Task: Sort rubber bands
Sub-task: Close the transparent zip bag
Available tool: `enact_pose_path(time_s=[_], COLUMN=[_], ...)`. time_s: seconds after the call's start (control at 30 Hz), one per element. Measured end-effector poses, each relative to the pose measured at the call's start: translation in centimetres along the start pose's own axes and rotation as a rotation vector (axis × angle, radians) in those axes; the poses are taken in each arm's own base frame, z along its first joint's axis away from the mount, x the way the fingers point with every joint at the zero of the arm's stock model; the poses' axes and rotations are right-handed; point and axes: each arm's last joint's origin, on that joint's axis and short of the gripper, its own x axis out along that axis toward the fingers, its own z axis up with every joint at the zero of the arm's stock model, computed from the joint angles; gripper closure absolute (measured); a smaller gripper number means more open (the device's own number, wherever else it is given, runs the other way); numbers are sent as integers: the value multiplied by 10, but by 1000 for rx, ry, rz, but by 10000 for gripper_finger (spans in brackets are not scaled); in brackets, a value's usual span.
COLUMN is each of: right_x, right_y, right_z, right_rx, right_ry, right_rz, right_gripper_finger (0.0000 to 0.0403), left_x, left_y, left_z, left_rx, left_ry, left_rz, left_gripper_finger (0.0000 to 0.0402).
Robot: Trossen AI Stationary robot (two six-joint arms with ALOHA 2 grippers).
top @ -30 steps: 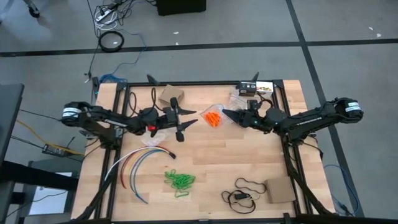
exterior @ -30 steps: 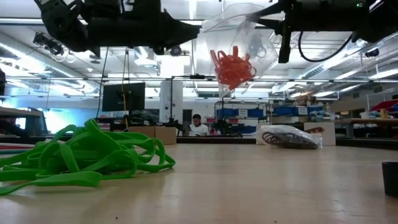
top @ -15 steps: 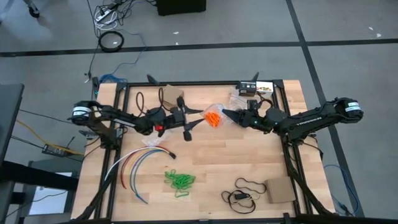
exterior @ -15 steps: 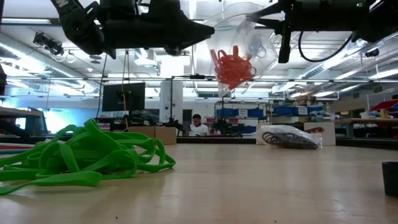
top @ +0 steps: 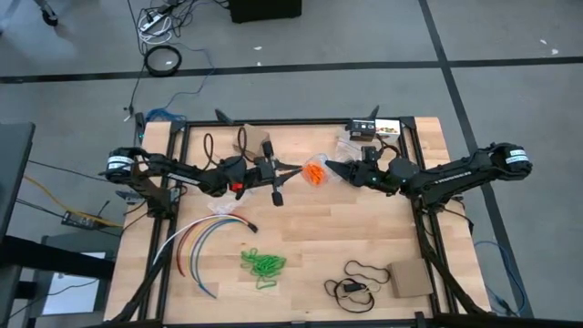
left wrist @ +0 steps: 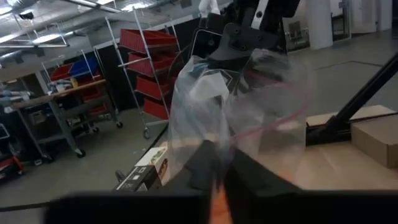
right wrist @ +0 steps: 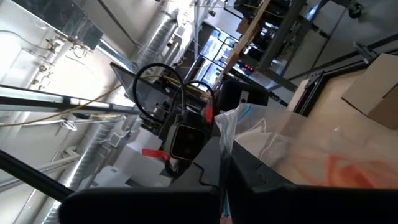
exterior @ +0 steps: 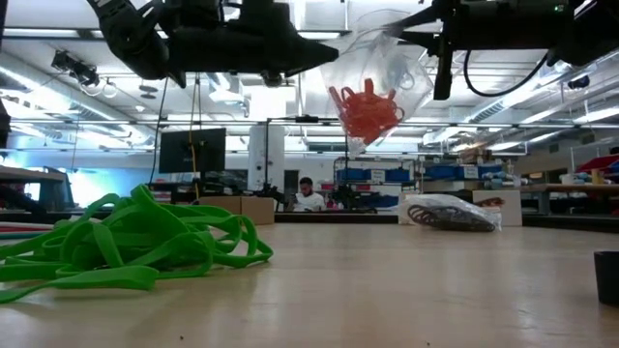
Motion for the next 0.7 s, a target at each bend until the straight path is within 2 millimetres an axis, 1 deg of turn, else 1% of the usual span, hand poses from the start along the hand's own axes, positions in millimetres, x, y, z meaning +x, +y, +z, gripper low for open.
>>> enact_pose_path(time_s=[0.03,0.07,0.23,0.3,0.4,0.53,0.63,0.7], right_x=[0,0,0,0,0,2,2,2], right_y=[0,0,0,-1,-4,-8,-20,-29], right_z=[0,0,0,-2,-3,-2,-2,-2], right_rx=[0,0,-18,-32,-43,-30,-18,-27], right_ry=[0,0,5,35,92,189,275,332], right_rz=[0,0,-1,-3,1,20,-48,-146], right_gripper_finger=[399,399,399,399,399,399,399,399], left_x=[0,0,-2,-4,-9,-20,-30,-34], left_y=[0,0,1,1,1,3,3,4], left_z=[0,0,4,7,12,16,19,23], left_rx=[-1,0,5,12,20,28,22,0], left_ry=[1,-1,-5,-5,41,161,228,234], left_rz=[-1,-6,-13,-34,-83,-153,-211,-244], left_gripper_finger=[384,389,397,398,399,400,400,400])
